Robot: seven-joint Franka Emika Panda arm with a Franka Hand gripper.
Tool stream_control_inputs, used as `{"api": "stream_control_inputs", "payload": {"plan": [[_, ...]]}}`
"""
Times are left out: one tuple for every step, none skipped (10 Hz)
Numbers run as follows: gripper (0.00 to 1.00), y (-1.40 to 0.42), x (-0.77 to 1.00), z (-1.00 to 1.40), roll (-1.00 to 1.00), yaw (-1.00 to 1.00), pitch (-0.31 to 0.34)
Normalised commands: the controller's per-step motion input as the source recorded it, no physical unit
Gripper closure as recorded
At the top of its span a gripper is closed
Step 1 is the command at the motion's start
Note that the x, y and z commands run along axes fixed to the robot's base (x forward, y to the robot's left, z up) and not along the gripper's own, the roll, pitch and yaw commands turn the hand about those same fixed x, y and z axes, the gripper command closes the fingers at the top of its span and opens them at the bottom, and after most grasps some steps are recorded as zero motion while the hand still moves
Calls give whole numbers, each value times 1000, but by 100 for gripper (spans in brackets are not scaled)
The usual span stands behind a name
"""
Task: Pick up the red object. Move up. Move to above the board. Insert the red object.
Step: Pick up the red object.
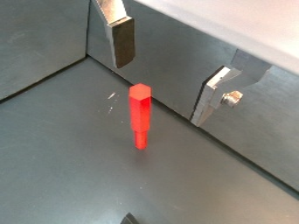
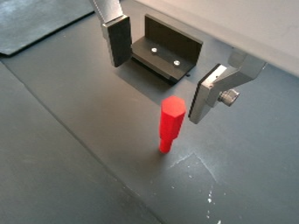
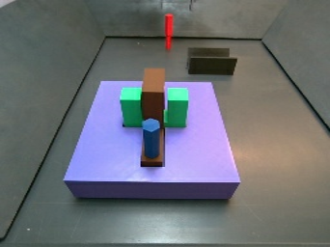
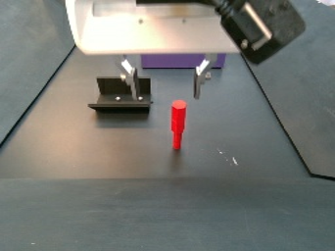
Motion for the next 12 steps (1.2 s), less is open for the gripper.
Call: {"api": "stream_control_inputs", "payload": {"plan": [[0, 0, 0, -206, -119, -77, 0], [0, 0, -209, -209, -114, -137, -7], [0, 0, -54, -220, -134, -103, -30], [0, 0, 0, -306, -117, -91, -46], [0, 0, 0, -357, -97, -91, -50], [0, 6, 0, -409, -70, -89, -53], [0, 0, 0, -400, -86, -100, -60], [0, 0, 0, -334, -33, -97, -27], [0, 0, 0, -257, 0, -69, 0], [0, 0, 0, -194, 51, -86, 0], [0, 0, 0, -66, 47, -29, 0], [0, 0, 0, 0, 0, 0, 0]]}}
